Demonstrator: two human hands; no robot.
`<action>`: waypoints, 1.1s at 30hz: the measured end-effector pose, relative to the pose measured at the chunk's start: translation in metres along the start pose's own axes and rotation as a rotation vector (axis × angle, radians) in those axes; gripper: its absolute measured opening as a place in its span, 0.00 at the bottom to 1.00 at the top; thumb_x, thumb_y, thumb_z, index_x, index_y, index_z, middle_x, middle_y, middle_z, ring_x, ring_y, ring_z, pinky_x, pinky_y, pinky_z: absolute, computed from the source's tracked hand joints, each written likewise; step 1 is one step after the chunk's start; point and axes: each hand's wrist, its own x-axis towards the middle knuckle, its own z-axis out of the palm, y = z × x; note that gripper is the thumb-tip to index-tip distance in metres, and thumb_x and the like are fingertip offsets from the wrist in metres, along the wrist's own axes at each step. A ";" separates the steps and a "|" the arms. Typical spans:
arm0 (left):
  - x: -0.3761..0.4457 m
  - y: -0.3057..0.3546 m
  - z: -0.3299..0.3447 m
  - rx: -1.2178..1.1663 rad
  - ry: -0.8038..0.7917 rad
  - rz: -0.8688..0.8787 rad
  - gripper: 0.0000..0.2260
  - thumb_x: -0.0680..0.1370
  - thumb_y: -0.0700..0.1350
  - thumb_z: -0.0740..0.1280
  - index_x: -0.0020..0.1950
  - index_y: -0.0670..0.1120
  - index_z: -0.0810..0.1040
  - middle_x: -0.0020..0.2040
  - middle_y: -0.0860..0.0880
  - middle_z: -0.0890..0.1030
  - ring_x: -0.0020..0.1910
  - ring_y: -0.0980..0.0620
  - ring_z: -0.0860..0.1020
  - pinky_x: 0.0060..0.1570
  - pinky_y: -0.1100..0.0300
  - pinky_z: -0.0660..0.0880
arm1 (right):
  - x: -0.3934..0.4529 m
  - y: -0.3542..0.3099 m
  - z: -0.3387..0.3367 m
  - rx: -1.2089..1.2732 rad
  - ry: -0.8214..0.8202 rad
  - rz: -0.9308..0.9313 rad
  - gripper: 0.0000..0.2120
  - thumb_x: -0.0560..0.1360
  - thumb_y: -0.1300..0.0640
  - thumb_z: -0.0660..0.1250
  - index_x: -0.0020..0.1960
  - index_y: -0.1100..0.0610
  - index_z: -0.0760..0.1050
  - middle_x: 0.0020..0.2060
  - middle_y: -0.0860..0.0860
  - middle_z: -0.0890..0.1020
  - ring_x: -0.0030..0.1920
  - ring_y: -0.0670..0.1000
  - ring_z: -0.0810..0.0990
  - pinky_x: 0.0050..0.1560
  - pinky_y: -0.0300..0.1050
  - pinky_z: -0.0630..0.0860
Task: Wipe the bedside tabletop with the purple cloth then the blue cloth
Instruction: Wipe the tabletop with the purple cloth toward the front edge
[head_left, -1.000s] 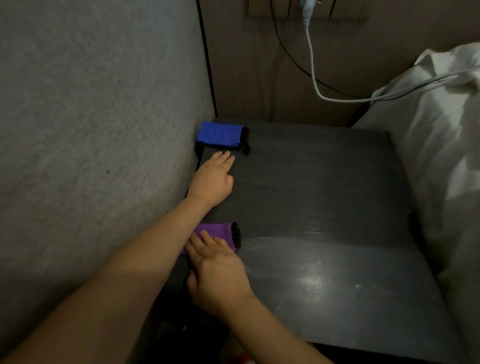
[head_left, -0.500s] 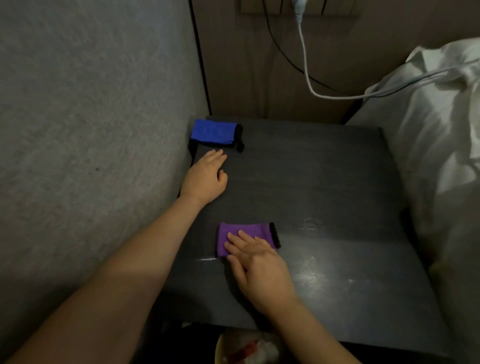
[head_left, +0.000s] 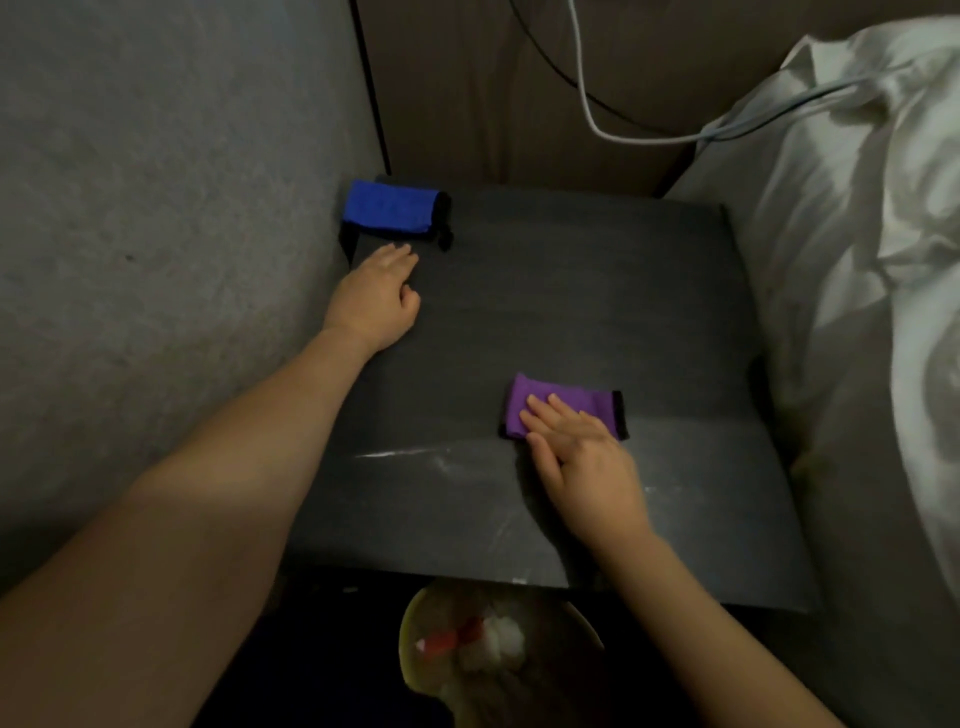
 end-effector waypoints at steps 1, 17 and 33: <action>0.000 0.000 0.000 0.001 0.000 0.001 0.22 0.77 0.41 0.57 0.72 0.42 0.64 0.74 0.45 0.64 0.74 0.49 0.60 0.73 0.56 0.58 | -0.002 0.008 -0.005 -0.004 0.012 0.021 0.21 0.73 0.51 0.53 0.55 0.56 0.80 0.56 0.51 0.82 0.59 0.51 0.79 0.61 0.49 0.71; 0.000 -0.002 0.001 -0.008 0.010 0.000 0.22 0.77 0.42 0.58 0.71 0.43 0.65 0.74 0.45 0.64 0.74 0.48 0.60 0.73 0.56 0.57 | -0.006 0.104 -0.062 0.059 0.165 0.422 0.14 0.78 0.58 0.60 0.62 0.57 0.76 0.64 0.54 0.76 0.66 0.48 0.71 0.66 0.44 0.65; 0.000 -0.002 -0.001 -0.012 0.016 -0.005 0.22 0.77 0.42 0.57 0.72 0.43 0.65 0.74 0.46 0.64 0.74 0.49 0.60 0.73 0.56 0.57 | -0.026 0.082 -0.067 -0.021 0.077 0.525 0.15 0.79 0.58 0.59 0.65 0.56 0.73 0.67 0.54 0.71 0.68 0.53 0.69 0.69 0.49 0.64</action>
